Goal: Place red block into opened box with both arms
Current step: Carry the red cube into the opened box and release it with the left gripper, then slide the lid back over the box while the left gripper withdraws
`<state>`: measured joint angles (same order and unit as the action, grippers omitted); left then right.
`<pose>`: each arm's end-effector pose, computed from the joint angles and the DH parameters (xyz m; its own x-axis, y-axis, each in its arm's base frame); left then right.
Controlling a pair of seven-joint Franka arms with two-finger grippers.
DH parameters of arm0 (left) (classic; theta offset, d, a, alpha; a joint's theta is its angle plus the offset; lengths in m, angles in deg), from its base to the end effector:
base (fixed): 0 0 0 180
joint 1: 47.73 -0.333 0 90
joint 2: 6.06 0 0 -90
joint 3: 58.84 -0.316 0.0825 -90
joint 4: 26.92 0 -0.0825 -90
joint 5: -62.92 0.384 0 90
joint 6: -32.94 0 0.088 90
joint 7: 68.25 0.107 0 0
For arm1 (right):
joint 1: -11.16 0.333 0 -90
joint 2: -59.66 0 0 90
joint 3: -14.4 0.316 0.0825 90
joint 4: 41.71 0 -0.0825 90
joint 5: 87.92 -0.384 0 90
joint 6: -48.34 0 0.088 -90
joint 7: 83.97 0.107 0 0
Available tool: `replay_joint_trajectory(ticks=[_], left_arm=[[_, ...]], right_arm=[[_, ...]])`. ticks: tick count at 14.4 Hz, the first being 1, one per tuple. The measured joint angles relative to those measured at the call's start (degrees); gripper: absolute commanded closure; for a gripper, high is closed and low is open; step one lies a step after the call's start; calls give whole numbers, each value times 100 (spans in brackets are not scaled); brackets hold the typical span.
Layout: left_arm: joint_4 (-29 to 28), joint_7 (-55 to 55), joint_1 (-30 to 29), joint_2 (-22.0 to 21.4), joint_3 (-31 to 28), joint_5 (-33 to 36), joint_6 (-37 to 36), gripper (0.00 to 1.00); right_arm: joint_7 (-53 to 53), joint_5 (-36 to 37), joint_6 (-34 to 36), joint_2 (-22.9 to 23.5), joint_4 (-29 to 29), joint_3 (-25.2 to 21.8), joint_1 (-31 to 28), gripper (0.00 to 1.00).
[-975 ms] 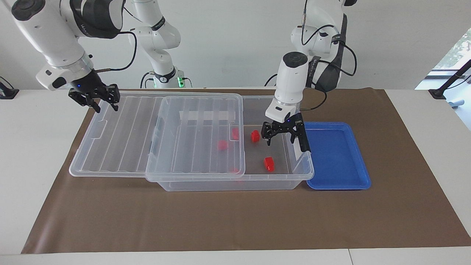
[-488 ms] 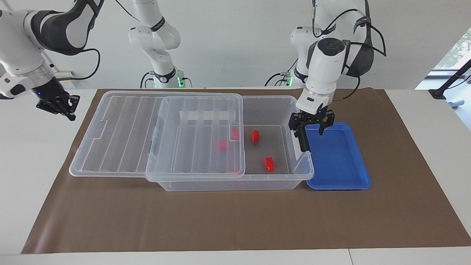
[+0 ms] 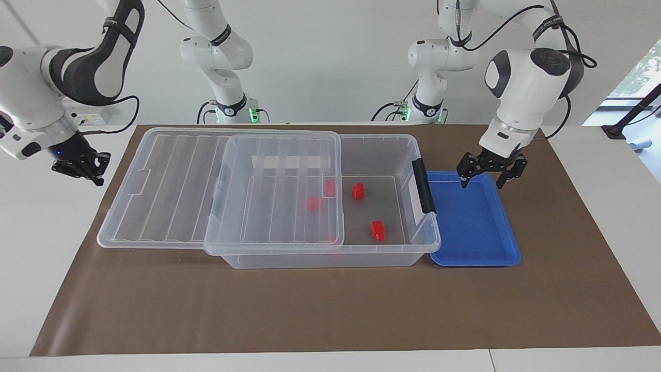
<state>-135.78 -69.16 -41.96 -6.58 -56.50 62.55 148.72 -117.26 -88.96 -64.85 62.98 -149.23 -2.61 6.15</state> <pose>0.5654 -0.0810 0.5125 0.9841 -0.1214 0.1294 -0.1234 -0.9923 0.0078 0.5399 -0.2141 0.4823 0.9811 0.1899 0.0365 0.1891 -0.9817 0.0239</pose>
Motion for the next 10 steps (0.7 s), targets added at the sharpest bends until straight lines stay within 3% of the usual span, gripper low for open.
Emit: replay_joint_trajectory(ticks=[10], left_arm=[[1227,497,-246,-13,-2,-106,-1468,0]], right_arm=[[921,-17,-11,0,-136,17,492,100]])
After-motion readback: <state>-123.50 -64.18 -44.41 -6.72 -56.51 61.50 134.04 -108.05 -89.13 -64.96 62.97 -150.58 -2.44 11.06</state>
